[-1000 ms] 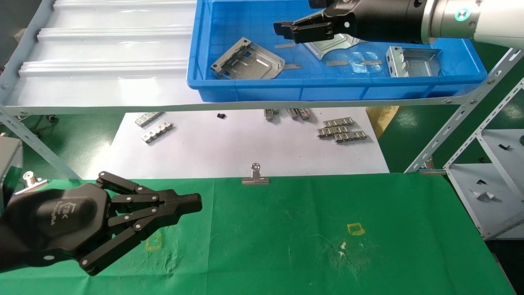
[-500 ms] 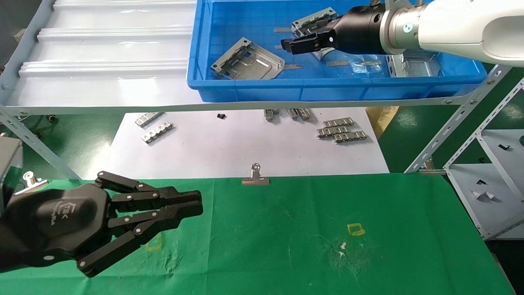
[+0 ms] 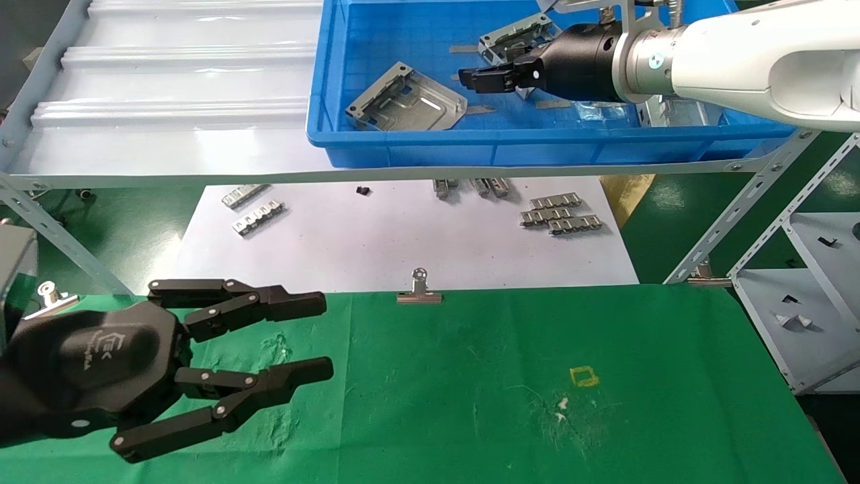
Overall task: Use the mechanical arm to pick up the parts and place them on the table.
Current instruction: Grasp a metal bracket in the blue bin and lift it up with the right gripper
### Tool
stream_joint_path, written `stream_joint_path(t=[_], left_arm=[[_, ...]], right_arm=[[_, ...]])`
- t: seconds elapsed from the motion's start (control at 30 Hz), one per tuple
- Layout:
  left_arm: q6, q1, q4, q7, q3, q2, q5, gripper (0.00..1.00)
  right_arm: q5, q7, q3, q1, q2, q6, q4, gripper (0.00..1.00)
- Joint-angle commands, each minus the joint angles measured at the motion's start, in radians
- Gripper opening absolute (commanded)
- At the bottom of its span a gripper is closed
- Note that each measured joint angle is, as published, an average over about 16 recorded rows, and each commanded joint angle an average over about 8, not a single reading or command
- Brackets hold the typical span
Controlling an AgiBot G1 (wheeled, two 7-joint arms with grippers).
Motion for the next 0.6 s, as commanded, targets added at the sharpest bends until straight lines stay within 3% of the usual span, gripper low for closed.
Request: stream_joint_path(t=[0.03,0.6], left_arm=[[0.000,0.000,0.000,0.000,0.000,0.000,0.000,1.00],[0.000,0.000,0.000,0.000,0.001,0.000,0.000,1.00]], right_arm=[[0.001,0.002,-0.001,-0.002,-0.001,0.002,0.002,0.00],[-0.002,-0.009,-0.009,-0.009,0.008,-0.010,-0.011,0.00]])
